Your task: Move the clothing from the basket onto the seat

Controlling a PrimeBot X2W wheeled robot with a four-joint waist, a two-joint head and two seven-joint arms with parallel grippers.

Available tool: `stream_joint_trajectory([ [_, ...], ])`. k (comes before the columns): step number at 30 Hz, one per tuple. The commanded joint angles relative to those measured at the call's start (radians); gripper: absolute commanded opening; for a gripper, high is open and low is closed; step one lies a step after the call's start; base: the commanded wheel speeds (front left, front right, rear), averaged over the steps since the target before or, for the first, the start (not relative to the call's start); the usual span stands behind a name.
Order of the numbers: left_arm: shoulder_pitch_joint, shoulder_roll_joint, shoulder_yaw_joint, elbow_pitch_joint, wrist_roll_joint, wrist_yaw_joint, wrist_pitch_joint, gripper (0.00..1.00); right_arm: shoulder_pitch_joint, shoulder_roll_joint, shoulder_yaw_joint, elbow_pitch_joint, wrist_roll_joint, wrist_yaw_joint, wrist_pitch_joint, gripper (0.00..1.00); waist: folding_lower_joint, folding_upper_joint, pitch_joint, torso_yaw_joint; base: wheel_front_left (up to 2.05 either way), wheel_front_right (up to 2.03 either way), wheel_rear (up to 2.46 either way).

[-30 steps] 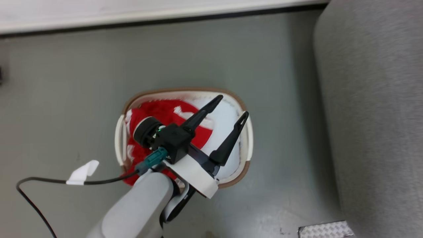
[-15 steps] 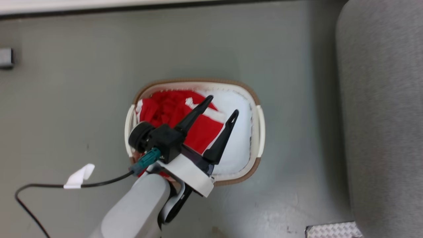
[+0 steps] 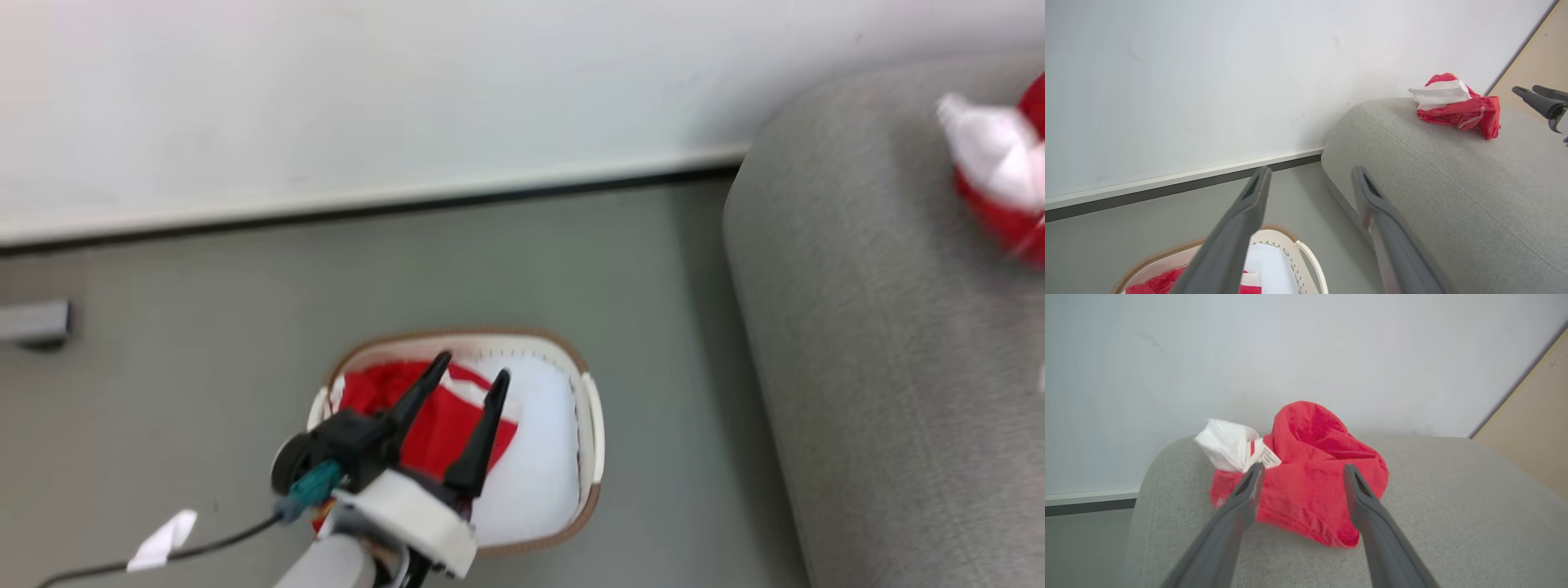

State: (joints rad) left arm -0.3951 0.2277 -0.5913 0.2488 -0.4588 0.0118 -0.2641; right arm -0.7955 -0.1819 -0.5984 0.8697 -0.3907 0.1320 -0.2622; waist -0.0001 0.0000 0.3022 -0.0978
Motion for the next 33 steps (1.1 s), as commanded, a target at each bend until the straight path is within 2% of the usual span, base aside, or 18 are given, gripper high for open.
stream_joint_trajectory([
  [1, 0.056, 0.011, 0.024, -0.010, -0.008, 0.014, 0.000, 1.00, 0.077, 0.025, 0.048, -0.066, 0.049, -0.003, -0.003, 1.00, 0.0001, 0.0000, -0.109, -0.018, 0.00, 0.00, 0.00],
  [9, 0.203, 0.015, 0.113, -0.042, 0.005, 0.046, 0.000, 1.00, 0.298, 0.085, 0.218, -0.299, 0.191, -0.003, -0.003, 1.00, 0.0001, 0.0000, -0.218, -0.023, 0.00, 0.00, 0.00],
  [15, 0.303, 0.008, 0.209, -0.069, 0.058, 0.078, 0.000, 1.00, 0.471, 0.119, 0.396, -0.505, 0.301, -0.003, -0.003, 1.00, 0.0001, 0.0000, -0.272, -0.020, 0.00, 0.00, 0.00],
  [18, 0.343, -0.004, 0.266, -0.088, 0.090, 0.091, 0.000, 1.00, 0.532, 0.126, 0.452, -0.582, 0.340, -0.003, -0.002, 1.00, 0.0001, 0.0000, -0.284, -0.019, 0.00, 0.00, 0.00],
  [22, 0.387, -0.025, 0.337, -0.104, 0.133, 0.085, 0.000, 1.00, 0.609, 0.132, 0.512, -0.622, 0.393, -0.003, -0.002, 1.00, 0.0001, 0.0000, -0.296, -0.014, 0.00, 0.00, 0.00],
  [26, 0.423, -0.053, 0.394, -0.106, 0.178, 0.060, 0.000, 1.00, 0.672, 0.131, 0.591, -0.616, 0.430, -0.003, -0.002, 1.00, 0.0001, 0.0000, -0.304, -0.009, 0.00, 0.00, 0.00],
  [33, 0.490, -0.104, 0.498, -0.102, 0.237, 0.008, 0.000, 1.00, 0.746, 0.130, 0.645, -0.596, 0.485, -0.003, -0.002, 1.00, 0.0001, 0.0000, -0.316, -0.004, 0.00, 0.00, 0.00],
])
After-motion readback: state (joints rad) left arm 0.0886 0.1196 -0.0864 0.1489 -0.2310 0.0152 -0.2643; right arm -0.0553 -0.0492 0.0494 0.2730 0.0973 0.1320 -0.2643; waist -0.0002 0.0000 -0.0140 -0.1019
